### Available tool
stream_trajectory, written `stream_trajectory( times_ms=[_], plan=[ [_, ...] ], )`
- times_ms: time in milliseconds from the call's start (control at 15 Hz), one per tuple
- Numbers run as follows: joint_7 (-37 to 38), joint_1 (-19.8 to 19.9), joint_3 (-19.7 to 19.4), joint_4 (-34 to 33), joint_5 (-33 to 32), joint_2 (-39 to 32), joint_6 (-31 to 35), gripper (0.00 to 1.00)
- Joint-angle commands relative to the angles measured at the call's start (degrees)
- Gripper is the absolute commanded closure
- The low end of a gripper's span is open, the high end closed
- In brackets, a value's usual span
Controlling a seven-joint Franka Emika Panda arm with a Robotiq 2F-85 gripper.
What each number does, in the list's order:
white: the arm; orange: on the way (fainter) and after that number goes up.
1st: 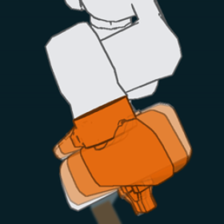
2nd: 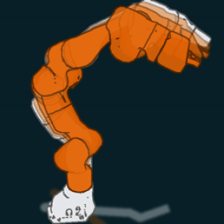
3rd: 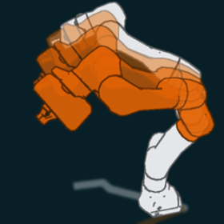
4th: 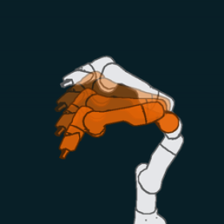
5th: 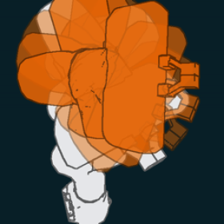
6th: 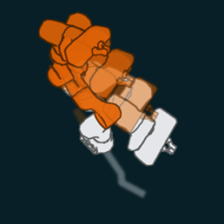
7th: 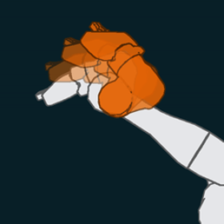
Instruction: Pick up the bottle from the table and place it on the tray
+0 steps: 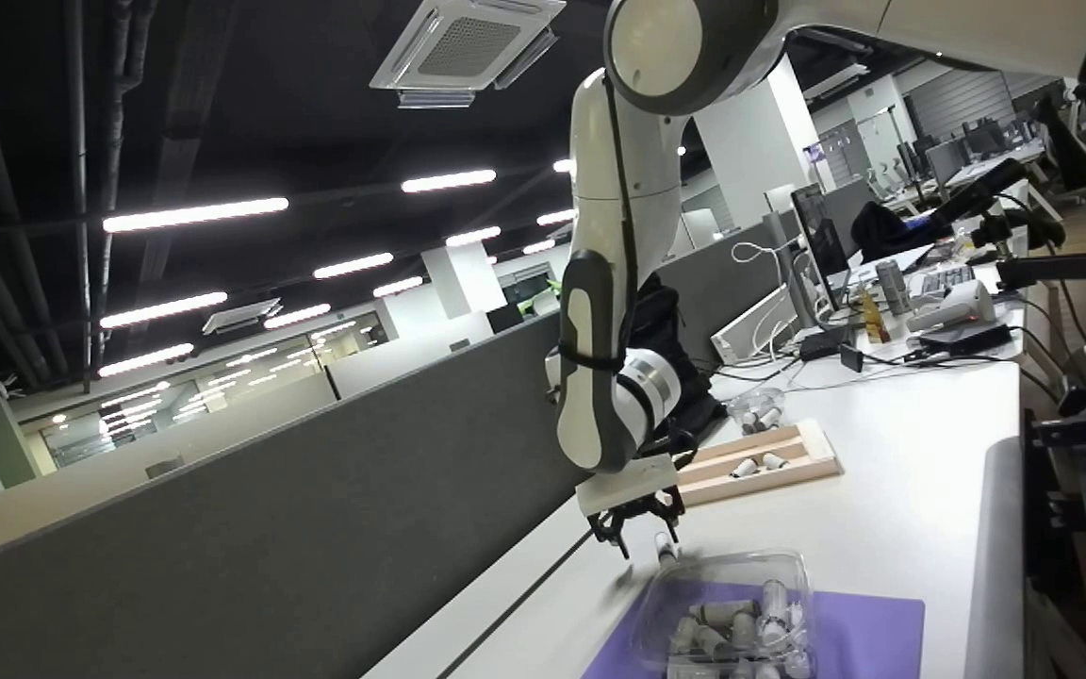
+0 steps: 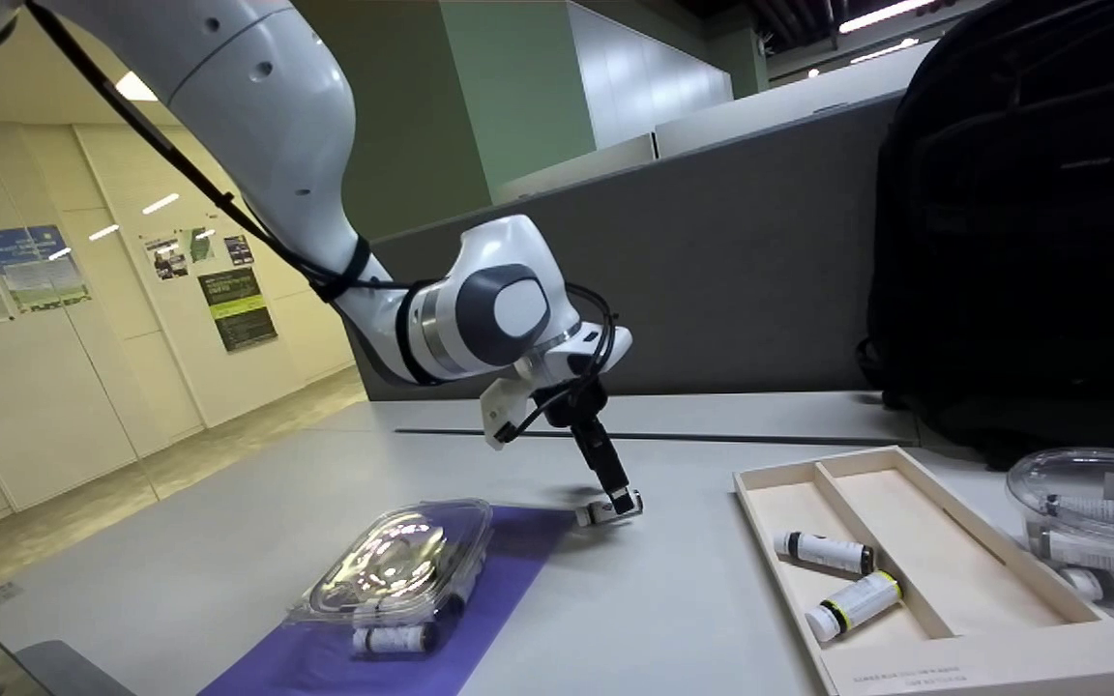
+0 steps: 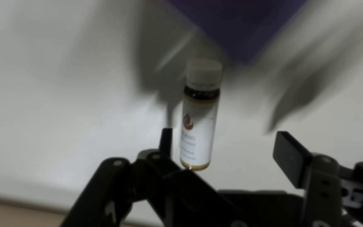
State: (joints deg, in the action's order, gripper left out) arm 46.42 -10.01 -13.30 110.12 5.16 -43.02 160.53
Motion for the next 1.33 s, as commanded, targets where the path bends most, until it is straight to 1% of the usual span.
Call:
stream_trajectory(
  times_ms=[0, 200, 467, 667, 867, 1000, 1267],
  plan=[
    [0.6, 0.7, 1.1, 0.5, 2.6, 0.4, 0.6, 0.47],
    [0.1, 1.1, 1.7, 1.3, 4.3, 1.0, 0.7, 0.69],
    [-0.4, 2.3, 2.7, 3.5, 6.7, 3.3, 1.3, 0.95],
    [0.0, 4.3, 2.5, 5.9, 9.5, 6.4, 1.6, 0.93],
    [-0.1, 7.9, 2.2, 8.5, 12.9, 10.6, 1.5, 0.93],
    [-0.3, 10.8, 2.1, 9.6, 15.0, 13.1, 1.4, 0.93],
    [-1.6, 18.4, 3.0, 10.3, 20.4, 16.9, -0.2, 0.93]
  ],
)
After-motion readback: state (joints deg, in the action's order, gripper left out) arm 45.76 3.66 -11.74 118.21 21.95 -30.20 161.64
